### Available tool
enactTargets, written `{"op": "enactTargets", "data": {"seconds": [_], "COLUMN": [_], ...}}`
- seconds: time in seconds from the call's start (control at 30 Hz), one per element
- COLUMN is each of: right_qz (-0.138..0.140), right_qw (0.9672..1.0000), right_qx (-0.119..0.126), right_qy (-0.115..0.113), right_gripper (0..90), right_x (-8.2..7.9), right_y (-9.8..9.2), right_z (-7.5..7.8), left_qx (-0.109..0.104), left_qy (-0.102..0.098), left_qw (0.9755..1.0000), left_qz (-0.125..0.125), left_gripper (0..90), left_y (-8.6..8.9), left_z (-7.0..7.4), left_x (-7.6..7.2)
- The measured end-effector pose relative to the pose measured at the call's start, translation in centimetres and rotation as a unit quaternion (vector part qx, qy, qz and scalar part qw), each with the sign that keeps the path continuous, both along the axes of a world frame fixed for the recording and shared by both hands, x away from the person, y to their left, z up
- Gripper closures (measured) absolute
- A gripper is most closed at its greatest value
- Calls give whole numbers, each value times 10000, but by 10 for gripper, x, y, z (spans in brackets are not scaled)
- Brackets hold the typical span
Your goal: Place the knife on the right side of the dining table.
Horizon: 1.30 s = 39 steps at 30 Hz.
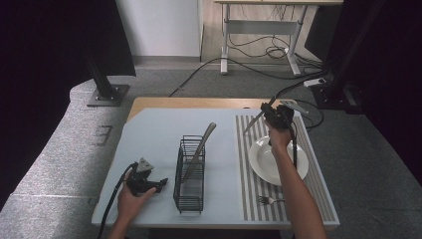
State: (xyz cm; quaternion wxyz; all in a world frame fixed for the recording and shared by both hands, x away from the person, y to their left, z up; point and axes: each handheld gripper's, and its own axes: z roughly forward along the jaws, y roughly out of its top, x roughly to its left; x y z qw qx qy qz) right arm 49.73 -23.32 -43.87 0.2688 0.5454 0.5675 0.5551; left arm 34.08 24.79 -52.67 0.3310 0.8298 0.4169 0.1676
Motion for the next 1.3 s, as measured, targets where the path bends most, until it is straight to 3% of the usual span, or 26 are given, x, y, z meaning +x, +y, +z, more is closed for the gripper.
{"op": "enactTargets", "data": {"seconds": [0.77, 0.87, 1.0, 1.13, 1.3], "right_qz": [-388, -372, -287, -189, -180], "right_qw": [9981, 9970, 9924, 9898, 9932], "right_qx": [328, 565, 1134, 1379, 1144], "right_qy": [353, 379, 375, 297, 122], "right_gripper": [761, 776, 811, 831, 832], "right_x": [5, 6, 6, 6, 7], "right_y": [-36, -38, -37, -31, -21], "right_z": [-22, -23, -22, -19, -15], "left_qx": [3, 2, -1, 1, 1], "left_qy": [-2, -1, -1, -2, -1], "left_qw": [10000, 10000, 10000, 10000, 10000], "left_qz": [0, 1, 1, 2, 1], "left_gripper": [150, 150, 150, 150, 150], "left_y": [0, 0, 0, 0, 0], "left_z": [0, 0, 0, 0, 0], "left_x": [0, 0, 0, 0, 0]}}
